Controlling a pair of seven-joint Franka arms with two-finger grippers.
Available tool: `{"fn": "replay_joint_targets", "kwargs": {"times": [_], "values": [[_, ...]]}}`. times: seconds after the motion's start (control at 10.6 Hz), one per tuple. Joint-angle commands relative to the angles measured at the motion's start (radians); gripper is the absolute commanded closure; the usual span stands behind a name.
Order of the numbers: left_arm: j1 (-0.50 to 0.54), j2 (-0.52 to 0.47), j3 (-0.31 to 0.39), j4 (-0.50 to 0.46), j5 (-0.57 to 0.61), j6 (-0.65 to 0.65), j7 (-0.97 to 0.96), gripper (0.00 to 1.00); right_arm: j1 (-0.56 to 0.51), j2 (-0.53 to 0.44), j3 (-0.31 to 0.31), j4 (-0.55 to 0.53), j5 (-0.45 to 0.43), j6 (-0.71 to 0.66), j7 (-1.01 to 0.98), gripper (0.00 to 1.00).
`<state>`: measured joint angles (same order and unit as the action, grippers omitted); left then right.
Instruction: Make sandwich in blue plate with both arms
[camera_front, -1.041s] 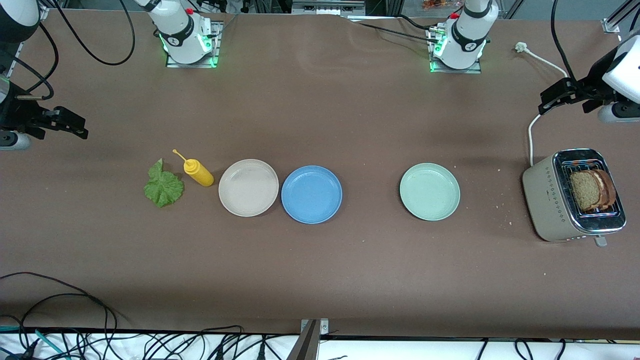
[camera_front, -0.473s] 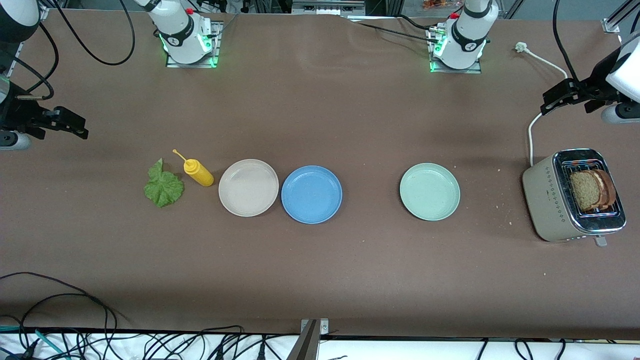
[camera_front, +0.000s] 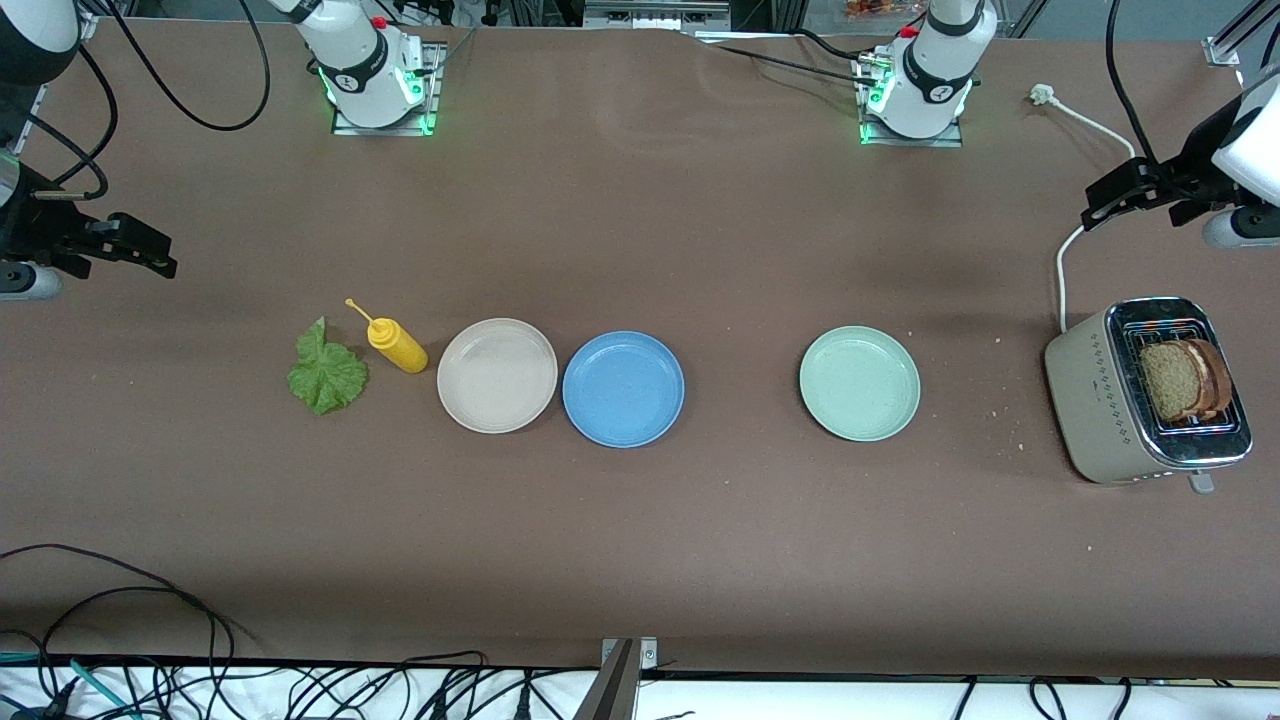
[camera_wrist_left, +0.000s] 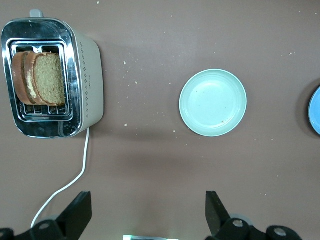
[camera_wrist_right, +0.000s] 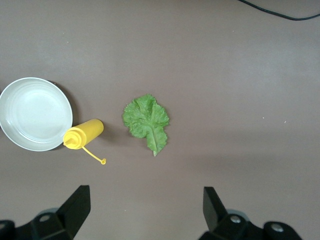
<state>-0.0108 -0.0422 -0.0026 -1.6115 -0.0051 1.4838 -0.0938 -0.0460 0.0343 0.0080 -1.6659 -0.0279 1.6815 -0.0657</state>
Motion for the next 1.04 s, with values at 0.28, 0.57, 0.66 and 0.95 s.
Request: {"fn": "replay_joint_targets", "kwargs": {"times": [0.28,0.57,0.66,0.95], "values": [[0.003,0.018,0.0,0.038,-0.007,-0.027,-0.006,0.0,-0.002,-0.014,0.006,-0.009,0.016,0.003,0.009,0.0],[0.003,0.018,0.0,0.038,-0.007,-0.027,-0.006,0.0,-0.002,-0.014,0.004,-0.009,0.016,0.007,0.009,0.0],[0.003,0.018,0.0,0.038,-0.007,-0.027,-0.006,0.0,0.0,-0.014,0.007,-0.008,0.016,0.006,0.009,0.0],[0.003,0.018,0.0,0.038,-0.007,-0.027,-0.006,0.0,0.005,-0.016,0.017,-0.005,0.016,0.001,0.009,0.0]]}}
